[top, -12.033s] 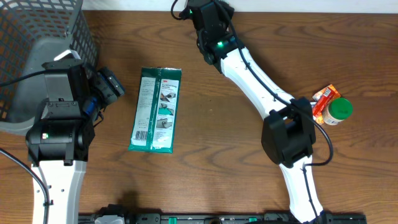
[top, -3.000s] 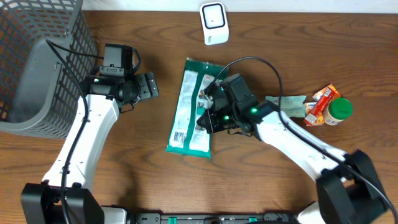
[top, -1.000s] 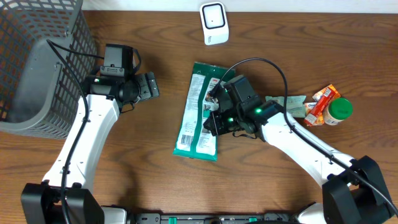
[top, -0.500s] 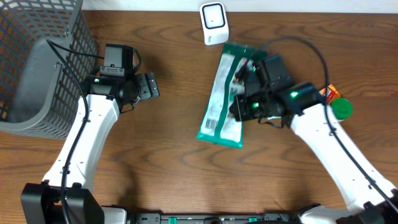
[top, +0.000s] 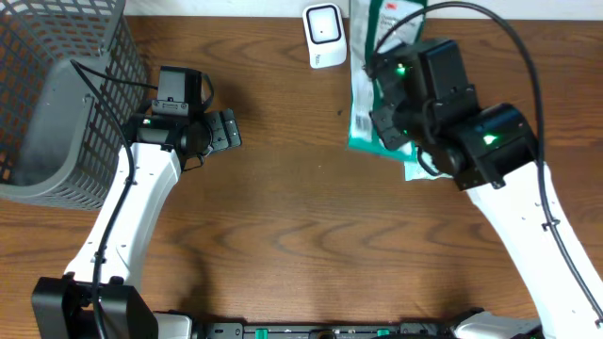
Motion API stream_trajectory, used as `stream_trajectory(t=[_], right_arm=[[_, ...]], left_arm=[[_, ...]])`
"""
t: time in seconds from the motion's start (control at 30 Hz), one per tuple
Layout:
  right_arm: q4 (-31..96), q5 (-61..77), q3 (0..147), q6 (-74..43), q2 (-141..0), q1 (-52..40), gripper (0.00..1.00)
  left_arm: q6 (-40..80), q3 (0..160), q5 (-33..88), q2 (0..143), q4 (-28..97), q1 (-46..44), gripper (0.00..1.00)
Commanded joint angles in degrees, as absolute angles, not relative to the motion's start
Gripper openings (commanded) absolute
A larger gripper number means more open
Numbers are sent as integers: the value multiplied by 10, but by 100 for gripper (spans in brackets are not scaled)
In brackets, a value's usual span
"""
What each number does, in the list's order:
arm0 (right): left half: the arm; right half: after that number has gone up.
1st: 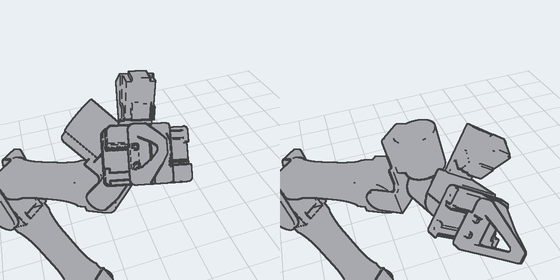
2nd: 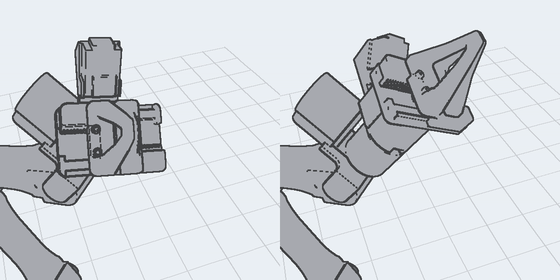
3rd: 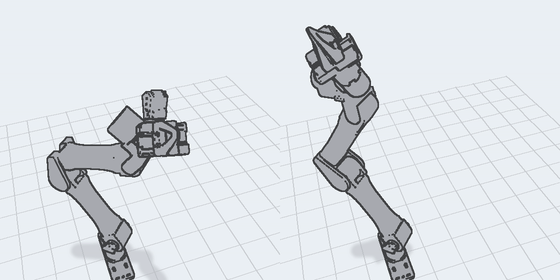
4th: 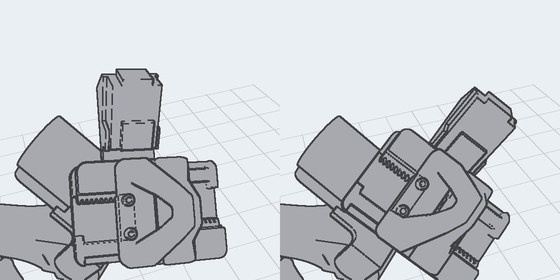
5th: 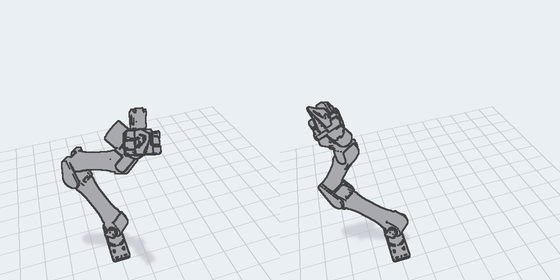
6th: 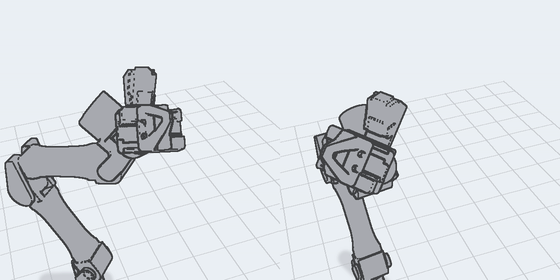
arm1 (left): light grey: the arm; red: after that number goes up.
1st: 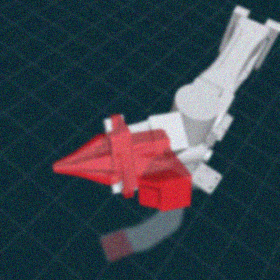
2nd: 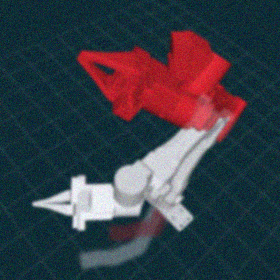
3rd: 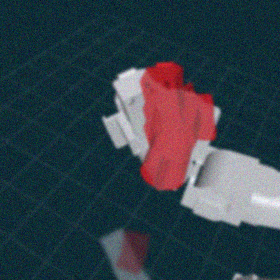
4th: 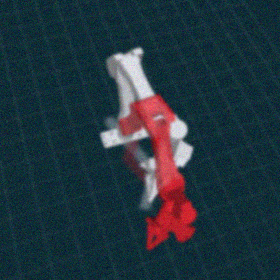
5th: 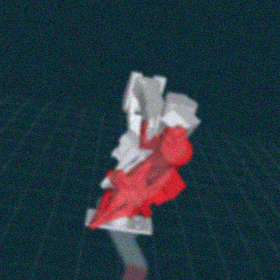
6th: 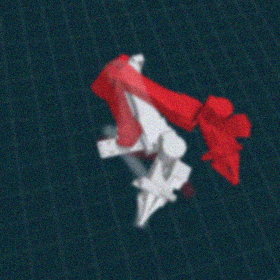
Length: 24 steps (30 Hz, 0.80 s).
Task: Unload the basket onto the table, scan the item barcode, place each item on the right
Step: 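Raise the glove pack to the white scanner and hold it there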
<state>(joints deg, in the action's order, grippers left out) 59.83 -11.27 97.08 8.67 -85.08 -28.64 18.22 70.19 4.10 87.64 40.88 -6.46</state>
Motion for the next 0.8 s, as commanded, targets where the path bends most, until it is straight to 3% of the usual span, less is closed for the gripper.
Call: stream_trajectory(t=[0.0,0.37,0.77], right_arm=[[561,-258,981,215,-866,-313,1],[205,-435,981,491,-1029,-348,1],[-265,-465,981,845,-1282,-348,1]], left_arm=[[185,704,34,875,411,-64,94],[185,704,34,875,410,-64,94],[185,704,34,875,411,-64,94]])
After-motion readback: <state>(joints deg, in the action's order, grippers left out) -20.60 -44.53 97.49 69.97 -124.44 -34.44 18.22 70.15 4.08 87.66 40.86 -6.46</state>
